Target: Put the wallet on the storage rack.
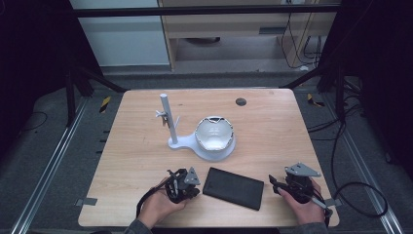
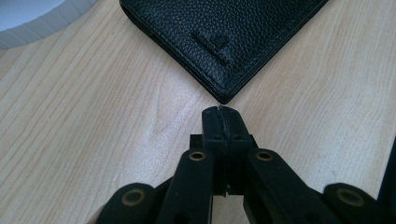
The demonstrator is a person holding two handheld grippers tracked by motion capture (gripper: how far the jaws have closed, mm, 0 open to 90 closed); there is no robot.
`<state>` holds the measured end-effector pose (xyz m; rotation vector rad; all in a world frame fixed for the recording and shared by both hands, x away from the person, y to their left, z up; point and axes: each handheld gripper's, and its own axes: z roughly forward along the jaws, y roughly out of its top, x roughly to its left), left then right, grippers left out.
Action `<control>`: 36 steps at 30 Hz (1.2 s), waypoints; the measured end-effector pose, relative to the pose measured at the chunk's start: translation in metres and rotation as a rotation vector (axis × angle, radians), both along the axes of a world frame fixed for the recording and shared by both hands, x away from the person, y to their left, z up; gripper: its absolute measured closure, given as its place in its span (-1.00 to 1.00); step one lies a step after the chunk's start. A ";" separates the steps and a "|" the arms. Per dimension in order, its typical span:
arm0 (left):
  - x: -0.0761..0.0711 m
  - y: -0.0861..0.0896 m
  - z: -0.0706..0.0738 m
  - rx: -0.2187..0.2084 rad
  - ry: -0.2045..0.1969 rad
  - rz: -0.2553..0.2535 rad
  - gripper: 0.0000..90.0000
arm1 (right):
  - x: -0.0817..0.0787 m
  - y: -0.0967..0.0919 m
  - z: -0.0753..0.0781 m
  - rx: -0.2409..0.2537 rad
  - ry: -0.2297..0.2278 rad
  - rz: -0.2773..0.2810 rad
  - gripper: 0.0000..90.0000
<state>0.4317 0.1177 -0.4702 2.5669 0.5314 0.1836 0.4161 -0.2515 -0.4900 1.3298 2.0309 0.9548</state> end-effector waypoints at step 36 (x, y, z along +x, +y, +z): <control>0.001 -0.006 -0.001 -0.030 -0.032 -0.002 0.99 | -0.003 0.005 0.002 0.006 0.000 0.036 -0.33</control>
